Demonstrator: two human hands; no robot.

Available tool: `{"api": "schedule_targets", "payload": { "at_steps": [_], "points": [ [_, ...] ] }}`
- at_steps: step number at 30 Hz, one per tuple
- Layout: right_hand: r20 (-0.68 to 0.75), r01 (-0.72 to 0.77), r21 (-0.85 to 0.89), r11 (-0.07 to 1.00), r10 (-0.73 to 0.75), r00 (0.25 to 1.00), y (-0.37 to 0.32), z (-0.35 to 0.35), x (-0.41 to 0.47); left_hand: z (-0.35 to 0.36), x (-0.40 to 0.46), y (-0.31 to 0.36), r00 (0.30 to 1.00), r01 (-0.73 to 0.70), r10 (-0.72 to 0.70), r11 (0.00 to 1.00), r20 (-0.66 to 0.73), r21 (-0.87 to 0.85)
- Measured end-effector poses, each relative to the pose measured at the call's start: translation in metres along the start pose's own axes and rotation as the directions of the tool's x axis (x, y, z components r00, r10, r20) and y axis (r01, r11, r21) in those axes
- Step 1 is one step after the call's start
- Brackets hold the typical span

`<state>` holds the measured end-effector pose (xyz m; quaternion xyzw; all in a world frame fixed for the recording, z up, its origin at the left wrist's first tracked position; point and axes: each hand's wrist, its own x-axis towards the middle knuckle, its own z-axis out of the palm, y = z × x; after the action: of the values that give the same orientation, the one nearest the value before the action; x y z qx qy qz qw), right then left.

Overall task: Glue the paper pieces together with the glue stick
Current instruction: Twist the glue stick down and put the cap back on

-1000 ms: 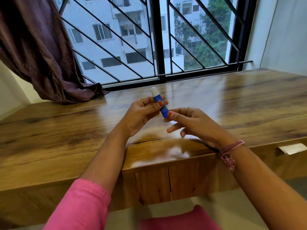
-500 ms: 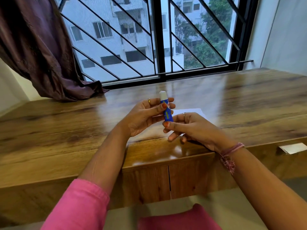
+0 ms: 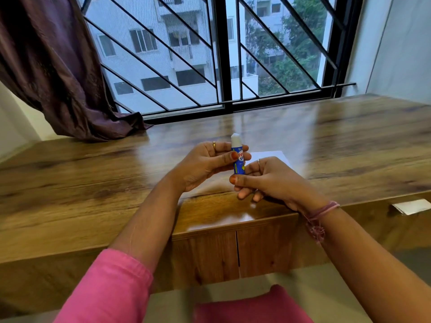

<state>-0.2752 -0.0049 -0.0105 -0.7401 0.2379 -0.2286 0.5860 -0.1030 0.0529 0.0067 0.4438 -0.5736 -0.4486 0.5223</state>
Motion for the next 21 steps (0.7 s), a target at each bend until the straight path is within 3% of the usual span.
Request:
{"api": "schedule_targets", "payload": {
  "at_steps": [6,13,21],
  "points": [
    [-0.162,0.063,-0.141,0.988,-0.086,0.983,-0.0017,0.0051,-0.0044,0.0041,0.0013,0.0004,0.999,-0.050,0.050,0.999,-0.016,-0.005],
    [-0.020,0.108,0.030,0.994,-0.107,0.994,-0.0052,-0.0005,-0.0099,-0.0001,-0.0028,0.0056,0.998,-0.065,0.064,0.997,-0.026,-0.033],
    [-0.165,0.079,-0.062,0.995,-0.088,0.982,-0.0046,0.0019,-0.0071,0.0021,-0.0021,0.0045,0.998,-0.067,0.067,0.998,0.007,-0.006]
  ]
}}
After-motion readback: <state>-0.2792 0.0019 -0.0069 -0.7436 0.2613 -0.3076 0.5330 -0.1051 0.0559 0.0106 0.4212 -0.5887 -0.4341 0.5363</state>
